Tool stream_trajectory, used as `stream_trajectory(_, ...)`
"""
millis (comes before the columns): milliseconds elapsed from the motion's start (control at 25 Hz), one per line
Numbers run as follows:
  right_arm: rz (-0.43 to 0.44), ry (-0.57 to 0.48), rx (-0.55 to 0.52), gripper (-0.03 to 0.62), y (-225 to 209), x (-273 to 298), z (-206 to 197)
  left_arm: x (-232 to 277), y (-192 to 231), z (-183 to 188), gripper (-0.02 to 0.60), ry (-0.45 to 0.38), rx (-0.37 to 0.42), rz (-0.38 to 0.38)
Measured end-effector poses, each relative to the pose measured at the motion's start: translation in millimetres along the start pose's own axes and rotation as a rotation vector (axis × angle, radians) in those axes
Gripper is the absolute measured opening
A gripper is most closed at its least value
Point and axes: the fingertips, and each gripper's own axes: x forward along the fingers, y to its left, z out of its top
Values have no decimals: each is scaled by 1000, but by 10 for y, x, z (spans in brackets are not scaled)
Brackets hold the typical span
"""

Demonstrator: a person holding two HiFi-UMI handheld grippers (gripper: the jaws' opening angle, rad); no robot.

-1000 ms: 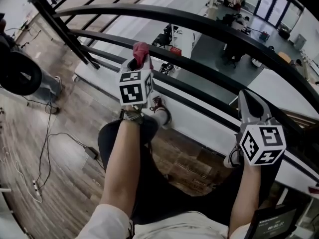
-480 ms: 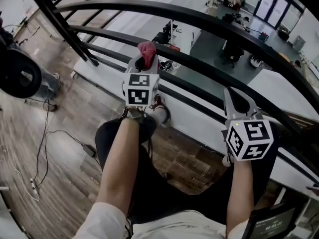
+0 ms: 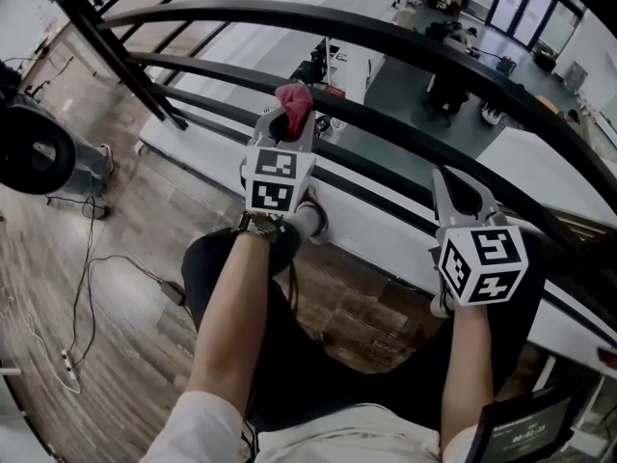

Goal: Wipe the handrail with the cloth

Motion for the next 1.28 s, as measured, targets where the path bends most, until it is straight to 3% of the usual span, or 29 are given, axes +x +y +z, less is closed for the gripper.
stream_trajectory(160,-22,-6,12,2,-99,-48,-39,-15,-136,11,69,-15,25,-31)
stream_trajectory(480,-64,-24,37,2,-306,-172,-10,-30,-492,129,69,7,-37,-88)
stream_trajectory(680,-72,-39,56,2,-377,-194,22,-2,-605,199,69,-16,-47,-28)
stream_trajectory(920,-81,-44,70,2,-390,-212,-8,-55,-872,314,69,-25,26,-84)
stream_trajectory(1280,-104,-44,92,2,-469,-271,-58,-87,-1057,359,69,-24,4,-139)
